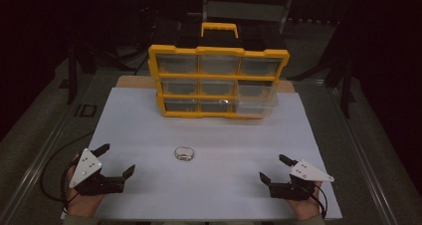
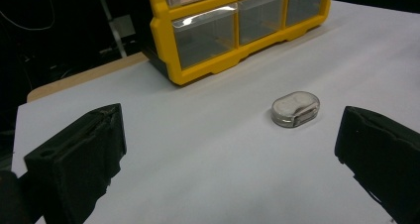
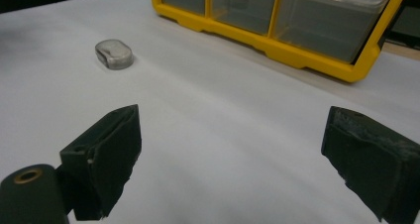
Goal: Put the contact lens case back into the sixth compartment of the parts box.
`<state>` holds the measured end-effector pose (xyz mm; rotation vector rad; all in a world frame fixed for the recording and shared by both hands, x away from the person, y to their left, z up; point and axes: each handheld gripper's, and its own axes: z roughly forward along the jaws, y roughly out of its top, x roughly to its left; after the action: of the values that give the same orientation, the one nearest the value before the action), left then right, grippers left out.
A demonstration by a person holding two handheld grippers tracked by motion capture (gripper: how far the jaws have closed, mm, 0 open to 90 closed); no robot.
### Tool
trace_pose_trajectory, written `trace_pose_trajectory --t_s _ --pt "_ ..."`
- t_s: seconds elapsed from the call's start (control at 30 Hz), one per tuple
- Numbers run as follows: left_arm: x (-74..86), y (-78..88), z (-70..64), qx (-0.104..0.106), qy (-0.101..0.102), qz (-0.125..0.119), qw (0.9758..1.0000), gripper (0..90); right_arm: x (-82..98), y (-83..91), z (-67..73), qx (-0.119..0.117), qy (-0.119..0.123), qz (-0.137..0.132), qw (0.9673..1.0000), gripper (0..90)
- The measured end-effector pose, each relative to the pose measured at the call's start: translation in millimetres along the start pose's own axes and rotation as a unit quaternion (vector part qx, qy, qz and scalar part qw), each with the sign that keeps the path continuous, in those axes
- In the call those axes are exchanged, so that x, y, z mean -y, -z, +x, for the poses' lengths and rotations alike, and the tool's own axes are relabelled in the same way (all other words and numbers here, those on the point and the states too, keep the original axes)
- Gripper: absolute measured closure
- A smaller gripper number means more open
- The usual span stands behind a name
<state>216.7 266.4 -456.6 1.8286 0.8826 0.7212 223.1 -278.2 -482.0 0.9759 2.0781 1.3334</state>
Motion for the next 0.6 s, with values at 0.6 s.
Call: trace_pose_trajectory --t_s 0.6 --pt "1.1 -9.5 3.7 0.010 -0.003 0.022 0.9997 0.1 -2.5 -5.2 7.2 -0.003 0.021 0.019 0.9996 7.8"
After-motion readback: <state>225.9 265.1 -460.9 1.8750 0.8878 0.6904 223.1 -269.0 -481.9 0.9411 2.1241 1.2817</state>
